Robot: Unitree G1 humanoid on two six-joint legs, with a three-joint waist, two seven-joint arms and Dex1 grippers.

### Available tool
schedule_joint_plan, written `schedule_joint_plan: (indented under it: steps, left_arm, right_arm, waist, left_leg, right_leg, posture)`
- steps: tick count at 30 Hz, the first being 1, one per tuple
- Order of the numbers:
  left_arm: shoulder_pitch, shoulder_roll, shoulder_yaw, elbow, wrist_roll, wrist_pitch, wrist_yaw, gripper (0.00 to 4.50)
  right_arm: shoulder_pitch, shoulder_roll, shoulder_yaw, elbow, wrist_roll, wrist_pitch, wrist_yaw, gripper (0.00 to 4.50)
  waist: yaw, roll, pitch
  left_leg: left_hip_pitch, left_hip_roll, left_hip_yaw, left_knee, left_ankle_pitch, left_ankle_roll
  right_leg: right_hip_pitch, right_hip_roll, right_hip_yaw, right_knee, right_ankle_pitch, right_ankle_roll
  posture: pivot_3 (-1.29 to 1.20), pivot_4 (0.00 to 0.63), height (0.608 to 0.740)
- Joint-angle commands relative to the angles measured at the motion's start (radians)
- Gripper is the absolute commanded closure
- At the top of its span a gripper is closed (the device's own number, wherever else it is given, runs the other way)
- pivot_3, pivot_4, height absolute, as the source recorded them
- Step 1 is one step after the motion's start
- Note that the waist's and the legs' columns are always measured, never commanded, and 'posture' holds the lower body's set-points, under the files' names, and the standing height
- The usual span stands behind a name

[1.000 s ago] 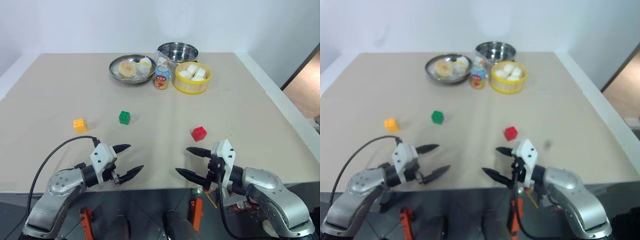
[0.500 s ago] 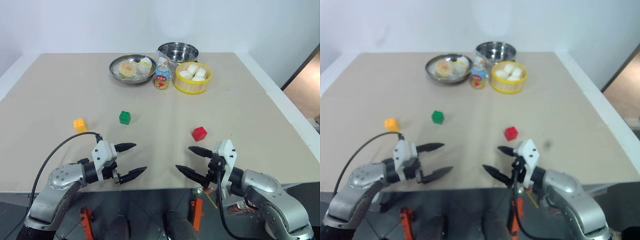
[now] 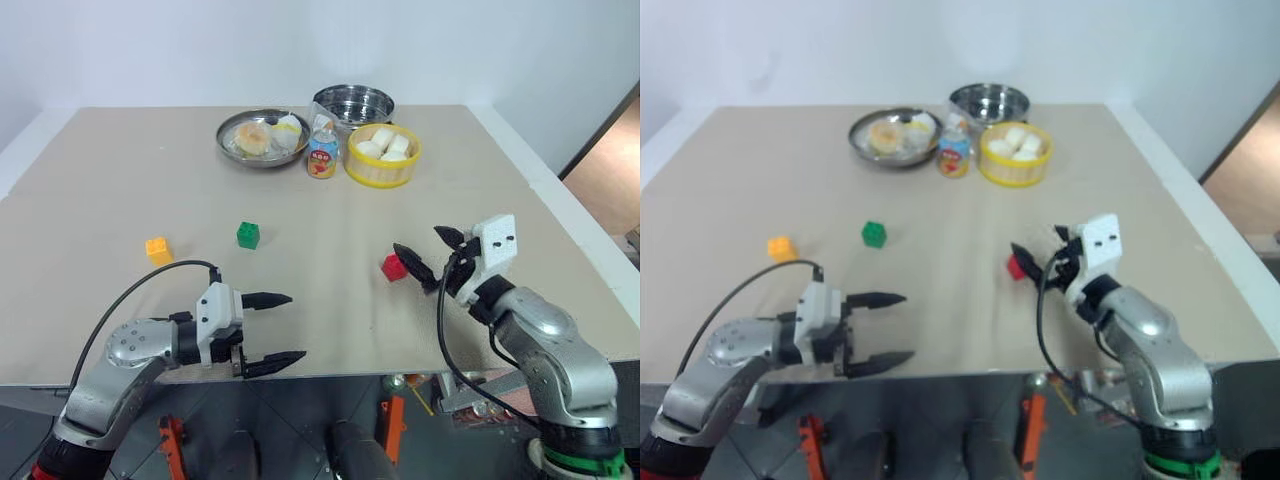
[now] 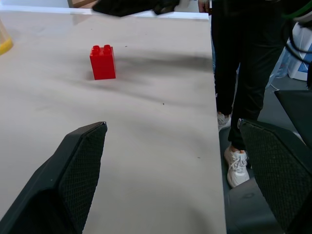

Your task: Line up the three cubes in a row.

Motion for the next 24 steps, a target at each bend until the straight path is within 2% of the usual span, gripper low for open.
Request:
schedule_joint_plan:
  steps: [1,7,15,17,18,19,24]
  left_arm:
    - [0.004,0.015,0.01,-0.014,-0.007,-0.017,-0.012,0.05]
    - [0.02,0.02,0.016,-0.007,0.002,-0.029,-0.005,0.05]
    - [0.056,0.016,0.012,0.002,0.018,-0.066,0.0,0.05]
    - [0.063,0.016,0.01,0.0,0.021,-0.072,0.003,0.0]
    - [0.066,0.017,0.012,-0.001,0.022,-0.074,0.004,0.0]
    - [0.068,0.017,0.014,-0.001,0.022,-0.074,0.006,0.0]
    - [0.075,0.02,0.019,-0.003,0.023,-0.076,0.012,0.0]
  right_arm:
    - [-0.038,0.023,-0.005,0.037,0.017,0.017,0.004,0.0]
    - [-0.052,0.023,0.033,0.07,0.0,0.036,0.039,0.0]
    - [-0.059,0.035,0.076,0.129,-0.025,0.051,0.053,0.0]
    - [-0.066,0.04,0.078,0.153,-0.035,0.047,0.05,0.55]
    - [-0.071,0.044,0.076,0.159,-0.034,0.051,0.049,0.69]
    - [-0.076,0.049,0.074,0.163,-0.034,0.051,0.046,1.18]
    - [-0.086,0.058,0.071,0.165,-0.044,0.05,0.039,2.98]
  waist:
    - [0.0,0.0,0.0]
    - [0.0,0.0,0.0]
    - [-0.001,0.0,0.0]
    - [-0.001,0.0,0.0]
    - [-0.001,0.0,0.0]
    - [-0.001,0.0,0.0]
    - [-0.001,0.0,0.0]
  left_leg:
    - [0.0,0.0,0.0,0.0,0.0,0.0]
    - [-0.001,0.001,0.0,-0.002,0.0,0.001]
    - [0.0,0.001,0.0,-0.001,0.0,0.001]
    - [0.0,0.001,0.0,-0.001,0.0,0.001]
    - [0.0,0.001,0.0,-0.001,0.0,0.001]
    - [0.0,0.001,0.0,-0.001,0.0,0.001]
    - [0.0,0.001,0.0,-0.001,0.0,0.001]
  right_leg:
    - [0.0,0.001,0.0,0.0,0.001,0.001]
    - [-0.001,0.001,0.0,0.0,0.002,0.004]
    - [-0.001,0.002,0.001,0.0,0.0,0.0]
    - [-0.001,0.002,0.001,0.0,0.0,0.0]
    - [-0.001,0.002,0.001,0.0,0.0,0.0]
    - [-0.001,0.002,0.001,0.0,0.0,0.0]
    - [-0.001,0.002,0.001,0.0,0.001,0.0]
  posture:
    - [0.0,0.15,0.738]
    - [0.0,0.15,0.738]
    - [0.0,0.15,0.738]
    - [0.0,0.15,0.738]
    - [0.0,0.15,0.738]
    - [0.0,0.15,0.738]
    - [0.0,0.15,0.738]
